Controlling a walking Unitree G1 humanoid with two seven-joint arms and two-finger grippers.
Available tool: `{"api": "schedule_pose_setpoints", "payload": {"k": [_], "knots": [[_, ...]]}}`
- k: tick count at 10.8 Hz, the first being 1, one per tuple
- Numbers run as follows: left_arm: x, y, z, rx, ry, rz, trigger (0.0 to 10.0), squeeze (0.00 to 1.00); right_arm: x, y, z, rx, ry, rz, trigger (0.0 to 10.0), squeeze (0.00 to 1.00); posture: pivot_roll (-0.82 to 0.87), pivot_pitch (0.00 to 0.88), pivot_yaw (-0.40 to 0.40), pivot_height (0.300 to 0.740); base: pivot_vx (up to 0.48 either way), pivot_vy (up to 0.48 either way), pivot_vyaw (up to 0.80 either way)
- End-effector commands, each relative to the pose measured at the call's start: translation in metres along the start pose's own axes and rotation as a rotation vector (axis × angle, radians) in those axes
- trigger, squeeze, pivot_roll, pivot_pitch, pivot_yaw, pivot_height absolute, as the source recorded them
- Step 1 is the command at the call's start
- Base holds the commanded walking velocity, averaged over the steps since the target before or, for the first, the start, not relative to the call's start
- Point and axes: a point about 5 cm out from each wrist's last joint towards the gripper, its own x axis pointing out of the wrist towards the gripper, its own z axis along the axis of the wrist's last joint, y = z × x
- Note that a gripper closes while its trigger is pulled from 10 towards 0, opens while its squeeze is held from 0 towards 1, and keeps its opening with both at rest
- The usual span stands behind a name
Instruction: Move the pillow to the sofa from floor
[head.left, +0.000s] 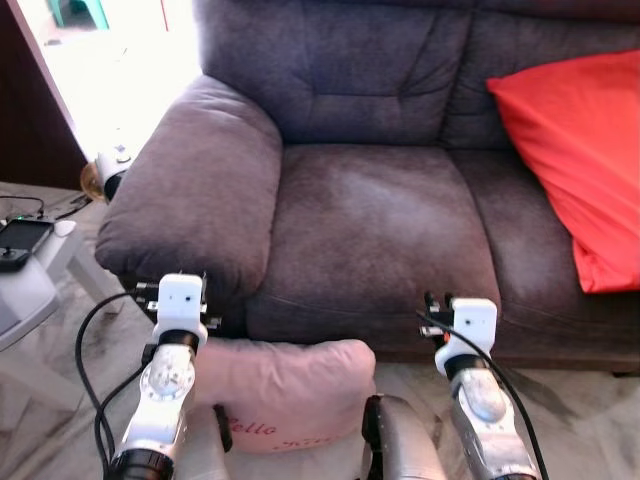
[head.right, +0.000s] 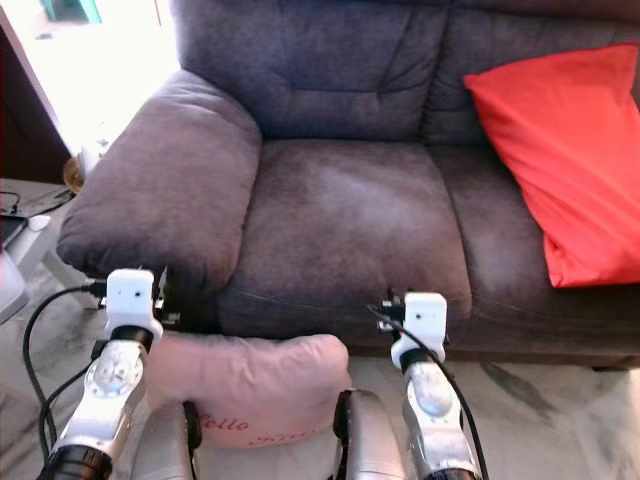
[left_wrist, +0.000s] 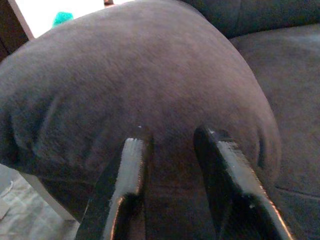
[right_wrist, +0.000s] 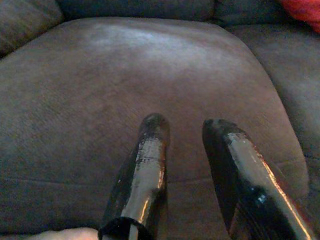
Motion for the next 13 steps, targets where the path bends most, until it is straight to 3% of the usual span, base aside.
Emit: {"api": "schedule_pose_setpoints", "payload": {"k": [1, 13], "knots": [[-0.0036, 0.0005, -0.0038, 0.008, 0.006, -0.001, 10.0, 0.00, -0.0013, -0.0013, 0.0018, 0.000, -0.016, -0.002, 10.0, 0.00, 0.02, 0.050, -0.074, 0.545, 0.000, 0.000, 0.00], [-0.0027, -0.0020, -0.0028, -0.018, -0.005, 0.012, 10.0, 0.00, 0.0014, 0.0034, 0.0086, 0.006, -0.033, 0.040, 10.0, 0.00, 0.01, 0.040, -0.080, 0.545, 0.000, 0.000, 0.00]]}}
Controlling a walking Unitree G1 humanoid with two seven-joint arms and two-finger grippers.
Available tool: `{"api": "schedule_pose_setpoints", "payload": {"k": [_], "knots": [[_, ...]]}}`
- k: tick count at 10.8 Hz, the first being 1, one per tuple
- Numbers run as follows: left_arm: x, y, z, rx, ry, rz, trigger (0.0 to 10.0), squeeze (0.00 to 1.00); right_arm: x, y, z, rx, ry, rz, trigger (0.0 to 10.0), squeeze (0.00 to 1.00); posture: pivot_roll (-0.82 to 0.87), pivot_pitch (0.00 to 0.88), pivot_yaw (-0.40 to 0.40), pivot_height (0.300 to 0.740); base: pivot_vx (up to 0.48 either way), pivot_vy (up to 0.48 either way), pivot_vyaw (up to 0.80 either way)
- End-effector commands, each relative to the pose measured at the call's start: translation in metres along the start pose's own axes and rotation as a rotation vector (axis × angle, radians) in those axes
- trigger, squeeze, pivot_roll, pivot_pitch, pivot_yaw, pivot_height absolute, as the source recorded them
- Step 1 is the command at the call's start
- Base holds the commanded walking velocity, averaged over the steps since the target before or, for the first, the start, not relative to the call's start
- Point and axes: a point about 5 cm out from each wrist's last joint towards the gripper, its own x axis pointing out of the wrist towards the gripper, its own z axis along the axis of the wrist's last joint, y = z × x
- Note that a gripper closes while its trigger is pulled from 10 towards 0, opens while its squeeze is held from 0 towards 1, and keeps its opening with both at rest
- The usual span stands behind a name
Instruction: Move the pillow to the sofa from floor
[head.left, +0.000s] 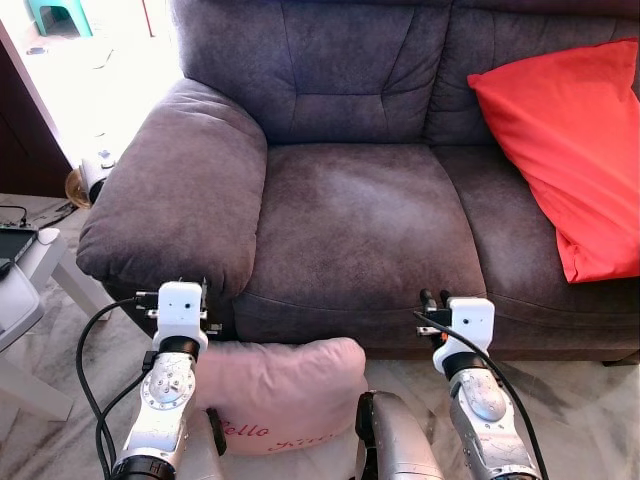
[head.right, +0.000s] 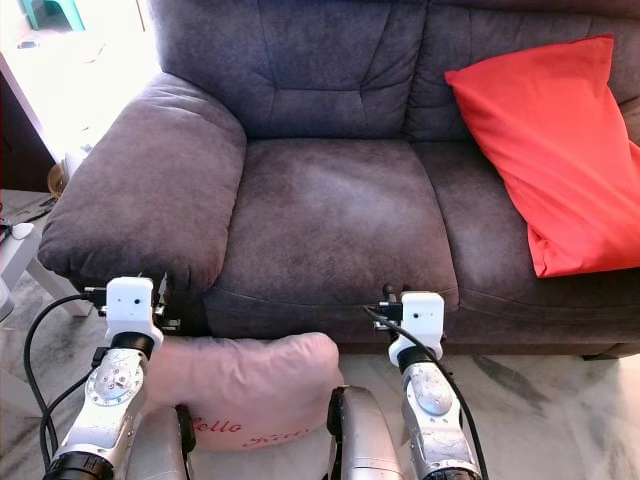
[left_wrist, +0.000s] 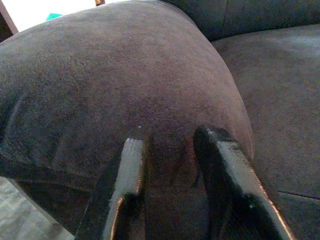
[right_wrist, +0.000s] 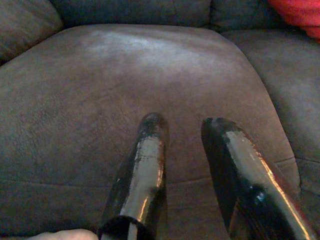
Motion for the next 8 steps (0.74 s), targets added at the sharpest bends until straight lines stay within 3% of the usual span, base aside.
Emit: {"api": "schedule_pose_setpoints", "payload": {"k": [1, 5, 6, 8], "knots": [[0.0016, -0.0001, 0.0002, -0.004, -0.003, 0.008, 10.0, 0.00, -0.0004, -0.0004, 0.0031, 0.008, -0.013, -0.001, 10.0, 0.00, 0.01, 0.041, -0.080, 0.545, 0.000, 0.000, 0.00], [0.0021, 0.0003, 0.0009, -0.003, -0.005, 0.013, 10.0, 0.00, 0.0001, -0.0010, -0.0011, 0.007, 0.022, -0.001, 10.0, 0.00, 0.01, 0.045, -0.081, 0.545, 0.000, 0.000, 0.00], [0.0022, 0.0004, 0.0011, -0.003, -0.006, 0.014, 10.0, 0.00, -0.0001, 0.0001, 0.0027, 0.008, -0.003, 0.002, 10.0, 0.00, 0.01, 0.046, -0.081, 0.515, 0.000, 0.000, 0.00], [0.0021, 0.0004, 0.0009, -0.002, -0.005, 0.013, 10.0, 0.00, -0.0003, -0.0006, 0.0028, 0.011, -0.010, -0.005, 10.0, 0.00, 0.01, 0.045, -0.081, 0.505, 0.000, 0.000, 0.00]]}}
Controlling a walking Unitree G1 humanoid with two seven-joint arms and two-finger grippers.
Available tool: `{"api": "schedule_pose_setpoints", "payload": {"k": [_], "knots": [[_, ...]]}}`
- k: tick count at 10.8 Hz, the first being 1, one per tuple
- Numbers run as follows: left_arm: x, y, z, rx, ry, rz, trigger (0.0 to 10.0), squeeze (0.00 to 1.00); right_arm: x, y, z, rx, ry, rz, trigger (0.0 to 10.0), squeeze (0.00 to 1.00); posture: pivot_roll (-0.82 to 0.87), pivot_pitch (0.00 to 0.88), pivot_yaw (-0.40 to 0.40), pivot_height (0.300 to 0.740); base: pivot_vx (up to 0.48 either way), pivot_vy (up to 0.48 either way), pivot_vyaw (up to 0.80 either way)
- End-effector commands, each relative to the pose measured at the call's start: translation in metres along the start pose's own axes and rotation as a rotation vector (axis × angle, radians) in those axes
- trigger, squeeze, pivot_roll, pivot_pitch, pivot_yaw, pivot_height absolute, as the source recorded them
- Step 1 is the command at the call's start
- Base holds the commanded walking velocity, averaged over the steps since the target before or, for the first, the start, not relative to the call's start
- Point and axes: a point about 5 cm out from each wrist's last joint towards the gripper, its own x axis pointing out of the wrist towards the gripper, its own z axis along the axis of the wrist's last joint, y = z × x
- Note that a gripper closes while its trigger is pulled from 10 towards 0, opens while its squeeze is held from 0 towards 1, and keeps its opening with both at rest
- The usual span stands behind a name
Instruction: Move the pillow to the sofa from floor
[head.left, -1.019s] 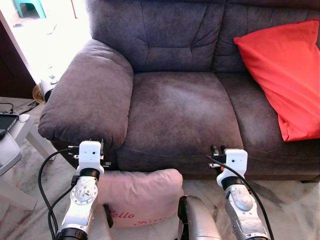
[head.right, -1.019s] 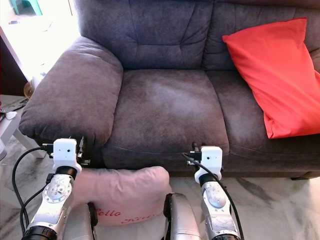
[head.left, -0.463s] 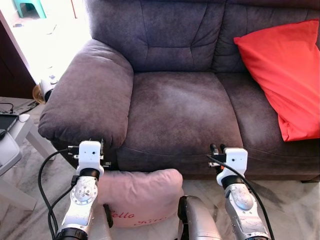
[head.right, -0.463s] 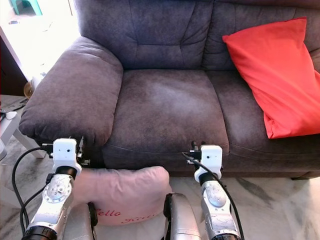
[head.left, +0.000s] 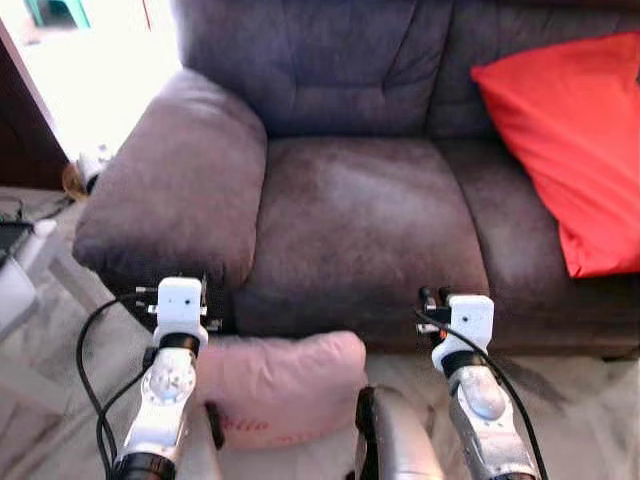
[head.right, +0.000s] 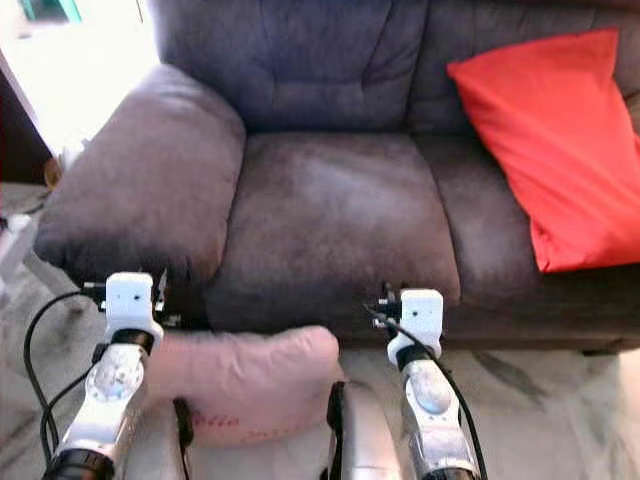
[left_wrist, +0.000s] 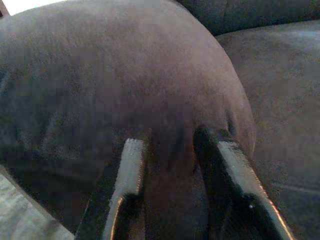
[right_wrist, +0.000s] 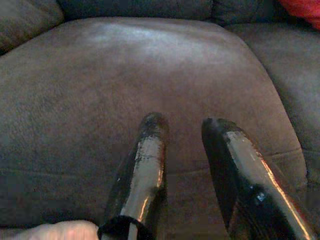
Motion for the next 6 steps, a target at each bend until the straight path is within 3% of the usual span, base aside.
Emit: {"api": "schedule_pose_setpoints", "payload": {"k": [1, 6], "knots": [[-0.0011, 0.0005, -0.0024, 0.000, 0.007, 0.010, 10.0, 0.00, -0.0007, -0.0029, -0.0011, -0.001, 0.003, -0.010, 10.0, 0.00, 0.01, 0.046, -0.082, 0.505, 0.000, 0.000, 0.00], [-0.0013, -0.0002, -0.0032, 0.000, 0.011, 0.008, 10.0, 0.00, -0.0028, -0.0017, -0.0086, -0.014, 0.057, 0.007, 10.0, 0.00, 0.01, 0.047, -0.082, 0.505, 0.000, 0.000, 0.00]]}}
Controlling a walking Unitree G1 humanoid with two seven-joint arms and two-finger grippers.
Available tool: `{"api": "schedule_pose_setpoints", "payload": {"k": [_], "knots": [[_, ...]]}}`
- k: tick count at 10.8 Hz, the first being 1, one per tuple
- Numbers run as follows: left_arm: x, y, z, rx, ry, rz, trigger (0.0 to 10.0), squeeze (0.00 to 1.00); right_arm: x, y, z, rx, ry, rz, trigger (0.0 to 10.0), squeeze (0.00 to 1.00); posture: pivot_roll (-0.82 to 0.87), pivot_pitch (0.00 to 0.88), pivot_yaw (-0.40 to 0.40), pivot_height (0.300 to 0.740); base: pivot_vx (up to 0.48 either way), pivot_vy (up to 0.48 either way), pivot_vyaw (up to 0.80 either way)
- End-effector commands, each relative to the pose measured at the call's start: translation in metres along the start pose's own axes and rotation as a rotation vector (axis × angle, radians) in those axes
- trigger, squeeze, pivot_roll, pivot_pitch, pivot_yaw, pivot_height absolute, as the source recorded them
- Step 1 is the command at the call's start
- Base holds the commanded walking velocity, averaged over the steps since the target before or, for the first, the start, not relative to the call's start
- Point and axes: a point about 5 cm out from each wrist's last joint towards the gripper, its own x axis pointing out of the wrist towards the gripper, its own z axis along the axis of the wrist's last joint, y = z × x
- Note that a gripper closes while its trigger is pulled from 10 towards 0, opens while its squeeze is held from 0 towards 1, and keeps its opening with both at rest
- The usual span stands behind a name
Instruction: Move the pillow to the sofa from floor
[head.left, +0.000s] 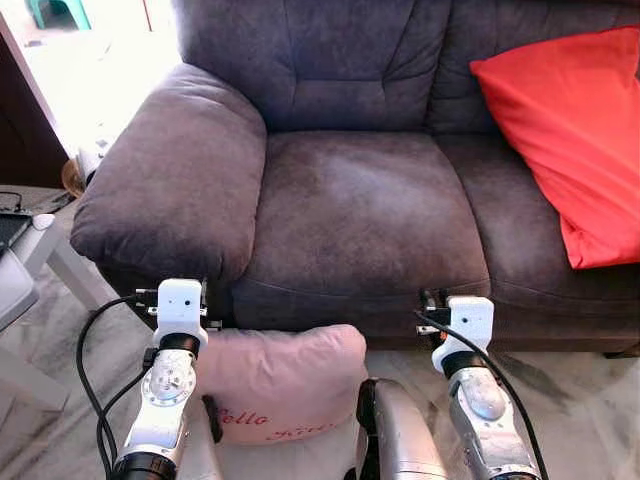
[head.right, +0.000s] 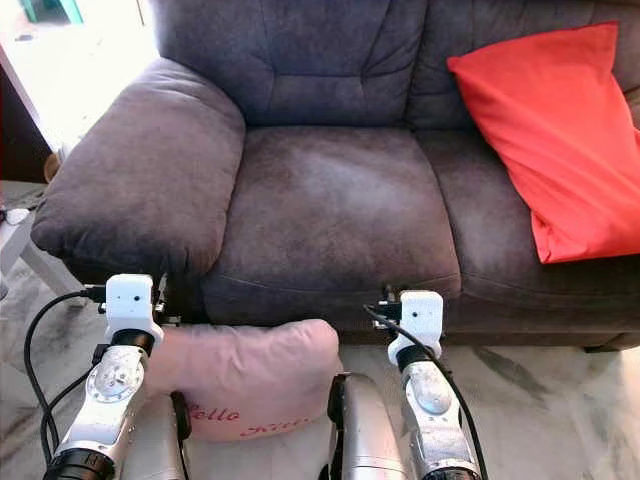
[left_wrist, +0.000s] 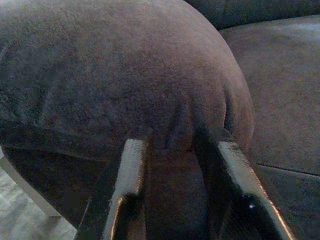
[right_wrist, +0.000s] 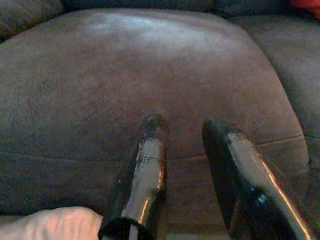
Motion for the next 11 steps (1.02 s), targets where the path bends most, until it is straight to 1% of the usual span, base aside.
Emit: {"api": "schedule_pose_setpoints", "payload": {"k": [1, 2, 3, 4, 5, 6, 7, 8, 10, 11], "knots": [[-0.001, 0.000, -0.003, 0.004, 0.012, 0.004, 10.0, 0.00, -0.003, -0.002, -0.026, -0.038, 0.184, 0.005, 10.0, 0.00, 0.01, 0.048, -0.082, 0.505, 0.000, 0.000, 0.00], [-0.001, 0.000, -0.003, 0.005, 0.013, 0.002, 10.0, 0.00, -0.007, -0.002, -0.048, -0.022, 0.368, 0.011, 10.0, 0.00, 0.01, 0.050, -0.081, 0.505, 0.000, 0.000, 0.00], [0.000, -0.001, -0.003, 0.006, 0.015, -0.003, 10.0, 0.00, -0.020, 0.014, -0.075, 0.057, 0.609, 0.133, 10.0, 0.00, 0.02, 0.050, -0.084, 0.505, 0.000, 0.000, 0.00], [0.000, -0.001, -0.003, 0.005, 0.015, -0.001, 10.0, 0.00, -0.018, 0.018, -0.073, 0.116, 0.586, 0.148, 10.0, 0.00, 0.02, 0.054, -0.084, 0.505, 0.000, 0.000, 0.00], [-0.001, 0.001, -0.004, 0.009, 0.020, 0.000, 10.0, 0.00, -0.014, 0.020, -0.070, 0.179, 0.574, 0.137, 10.0, 0.00, 0.01, 0.056, -0.082, 0.505, 0.000, 0.000, 0.00], [-0.001, 0.000, -0.004, 0.009, 0.022, -0.002, 10.0, 0.00, -0.008, 0.018, -0.067, 0.203, 0.560, 0.148, 10.0, 0.00, 0.02, 0.057, -0.082, 0.505, 0.000, 0.000, 0.00], [-0.001, -0.001, -0.004, 0.009, 0.022, -0.006, 10.0, 0.00, -0.003, 0.018, -0.063, 0.261, 0.549, 0.169, 10.0, 0.49, 0.02, 0.058, -0.083, 0.505, 0.000, 0.000, 0.00], [0.000, -0.001, -0.003, 0.007, 0.020, -0.005, 10.0, 0.00, 0.001, 0.013, -0.063, 0.306, 0.580, 0.148, 10.0, 1.00, 0.02, 0.064, -0.086, 0.505, 0.000, 0.000, 0.00], [0.000, -0.001, -0.002, 0.008, 0.017, -0.006, 10.0, 0.00, 0.008, 0.015, -0.058, 0.304, 0.572, 0.156, 10.0, 1.00, 0.03, 0.077, -0.089, 0.505, 0.000, 0.000, 0.00], [0.001, -0.001, 0.002, 0.001, 0.006, -0.005, 10.0, 0.00, 0.016, 0.014, -0.051, 0.292, 0.558, 0.127, 10.0, 1.00, 0.03, 0.088, -0.093, 0.505, 0.000, 0.000, 0.00]]}}
